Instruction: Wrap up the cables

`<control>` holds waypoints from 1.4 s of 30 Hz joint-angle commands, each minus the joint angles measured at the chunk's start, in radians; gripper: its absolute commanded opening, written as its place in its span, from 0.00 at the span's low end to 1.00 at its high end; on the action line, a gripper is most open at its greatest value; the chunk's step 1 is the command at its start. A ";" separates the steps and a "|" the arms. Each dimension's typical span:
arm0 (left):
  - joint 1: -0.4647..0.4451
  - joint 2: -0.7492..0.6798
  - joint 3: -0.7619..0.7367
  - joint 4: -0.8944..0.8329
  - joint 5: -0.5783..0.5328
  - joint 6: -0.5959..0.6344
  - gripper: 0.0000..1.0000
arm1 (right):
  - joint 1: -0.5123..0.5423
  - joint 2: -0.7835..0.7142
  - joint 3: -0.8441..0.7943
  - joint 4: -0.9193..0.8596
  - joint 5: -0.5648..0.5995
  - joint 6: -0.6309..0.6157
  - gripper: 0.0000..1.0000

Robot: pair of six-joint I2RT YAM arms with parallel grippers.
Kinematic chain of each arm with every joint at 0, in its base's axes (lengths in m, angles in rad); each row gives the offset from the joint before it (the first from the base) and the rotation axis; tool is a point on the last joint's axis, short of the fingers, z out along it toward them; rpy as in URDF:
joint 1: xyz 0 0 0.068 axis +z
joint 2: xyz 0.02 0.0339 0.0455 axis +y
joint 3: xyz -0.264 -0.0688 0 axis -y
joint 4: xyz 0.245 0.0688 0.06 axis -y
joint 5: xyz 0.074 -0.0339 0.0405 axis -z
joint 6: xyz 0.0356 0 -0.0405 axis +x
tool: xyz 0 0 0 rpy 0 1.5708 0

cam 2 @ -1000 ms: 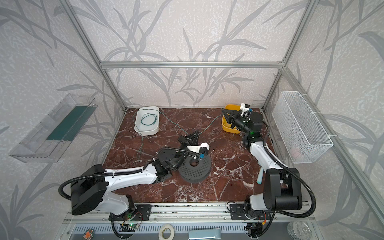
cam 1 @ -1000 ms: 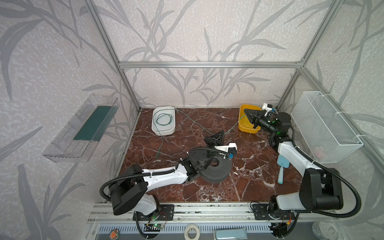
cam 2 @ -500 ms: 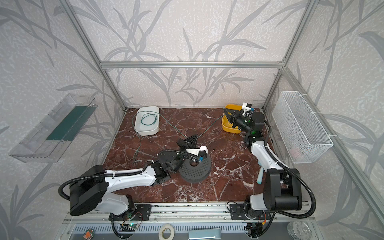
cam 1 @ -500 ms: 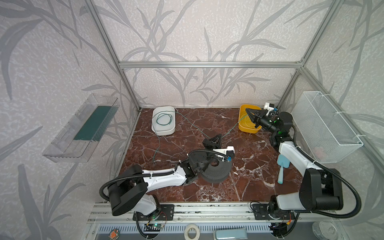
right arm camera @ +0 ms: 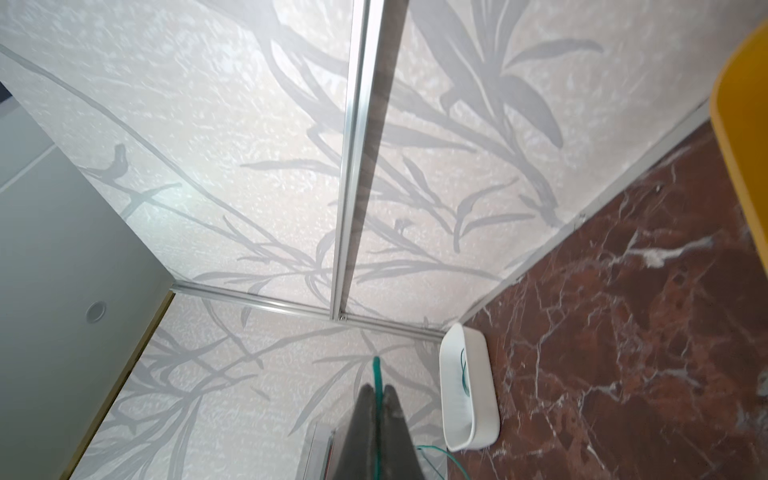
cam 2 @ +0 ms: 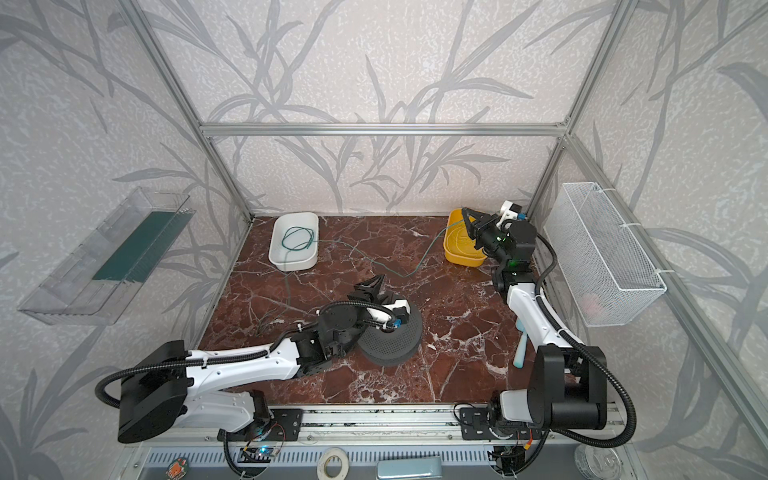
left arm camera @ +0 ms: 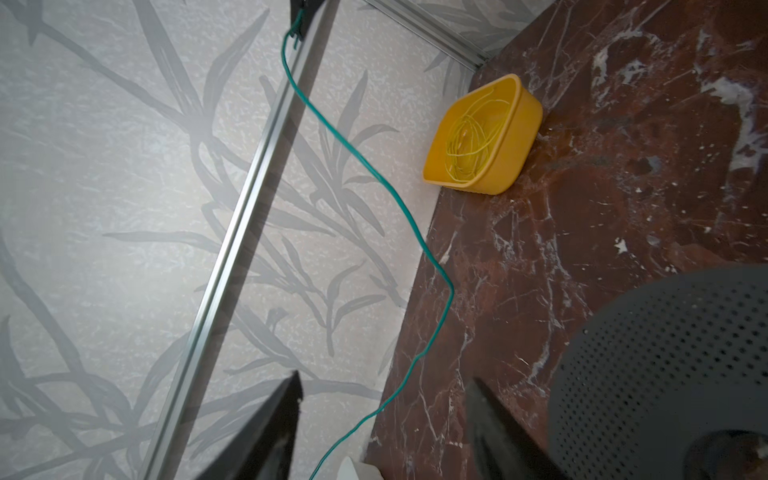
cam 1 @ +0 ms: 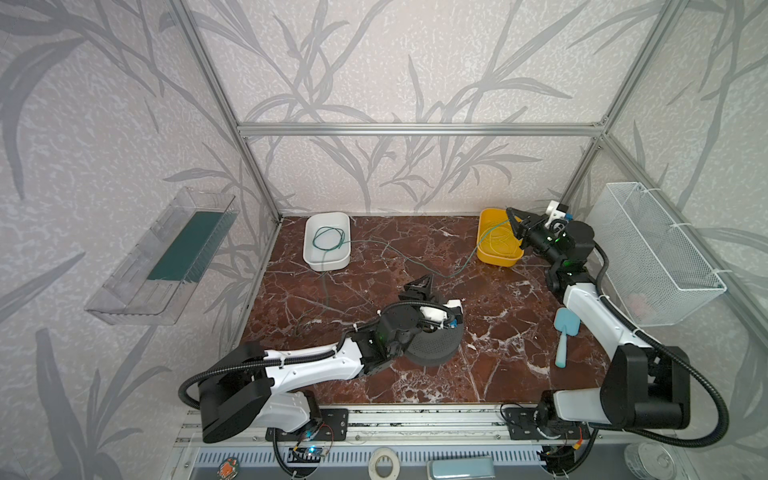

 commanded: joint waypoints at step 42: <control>0.208 0.355 0.918 -0.770 0.528 -0.569 0.03 | 0.299 -0.162 -0.050 -0.089 0.097 -0.263 0.00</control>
